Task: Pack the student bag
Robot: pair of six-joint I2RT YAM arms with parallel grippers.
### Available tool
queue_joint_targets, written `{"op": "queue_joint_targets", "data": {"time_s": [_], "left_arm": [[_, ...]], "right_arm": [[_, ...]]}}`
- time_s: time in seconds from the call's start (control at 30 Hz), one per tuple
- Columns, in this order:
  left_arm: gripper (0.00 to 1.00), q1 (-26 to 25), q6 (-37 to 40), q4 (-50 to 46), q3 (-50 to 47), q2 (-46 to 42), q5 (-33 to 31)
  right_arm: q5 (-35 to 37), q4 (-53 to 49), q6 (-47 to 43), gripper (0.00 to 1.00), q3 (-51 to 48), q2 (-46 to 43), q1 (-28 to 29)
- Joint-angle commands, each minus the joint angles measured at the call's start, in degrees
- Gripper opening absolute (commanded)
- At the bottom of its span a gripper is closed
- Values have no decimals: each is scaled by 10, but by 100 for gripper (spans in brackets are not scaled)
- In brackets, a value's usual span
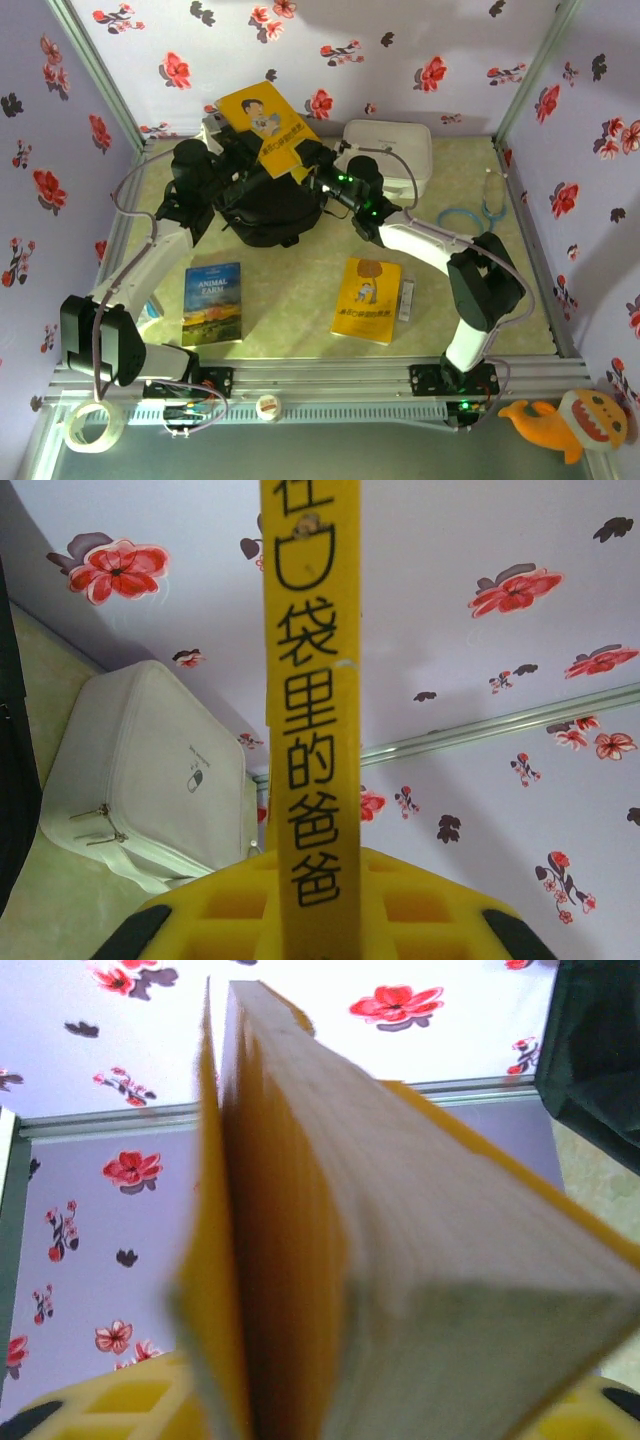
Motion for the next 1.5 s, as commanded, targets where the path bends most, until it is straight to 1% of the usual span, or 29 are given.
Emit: {"op": "queue_joint_targets", "data": {"time_s": [0.0,0.1,0.17,0.23,0.27,0.33,0.37,0.43,0.5,0.53,0.67,0.73,0.87,0.93,1.0,1.27,1.4,1.47], "left_arm": [[0,4,-5,54,0,-12,-10],[9,4,2,34,-8,-17,-13],[18,4,16,3,-13,-24,-18],[31,4,43,-48,-21,-34,-28],[37,4,59,-72,-25,-40,-33],[53,5,108,-130,-38,-54,-44],[58,5,138,-163,-42,-61,-51],[68,4,208,-249,-45,-79,-83],[74,4,268,-306,-49,-91,-107],[78,4,297,-331,-51,-96,-116],[94,-6,426,-390,-46,-97,-118],[99,-21,506,-421,-28,-85,-126],[100,-46,633,-452,4,-48,-134],[95,-61,708,-474,26,-19,-127],[92,-77,776,-517,57,10,-126],[84,-80,877,-564,118,113,-126],[77,-77,922,-610,174,177,-126],[76,-76,946,-630,201,209,-126]], "right_arm": [[12,39,4,41,13,8,1],[20,28,-16,27,6,0,-2],[26,5,-39,19,1,-10,-5],[39,-31,-70,15,-8,-29,-7],[45,-45,-87,14,-14,-39,-8],[58,-74,-125,14,-31,-60,-12],[62,-90,-143,14,-37,-71,-15],[66,-126,-179,13,-54,-93,-23],[72,-160,-211,13,-70,-113,-31],[75,-182,-232,13,-75,-123,-36],[100,-260,-296,13,-99,-162,-48],[115,-290,-322,13,-111,-181,-54],[136,-336,-346,13,-129,-210,-67],[138,-343,-348,13,-142,-222,-77],[141,-347,-348,14,-155,-234,-84],[149,-360,-359,15,-166,-255,-86],[147,-358,-354,16,-172,-254,-87],[144,-352,-347,16,-174,-253,-87]]}}
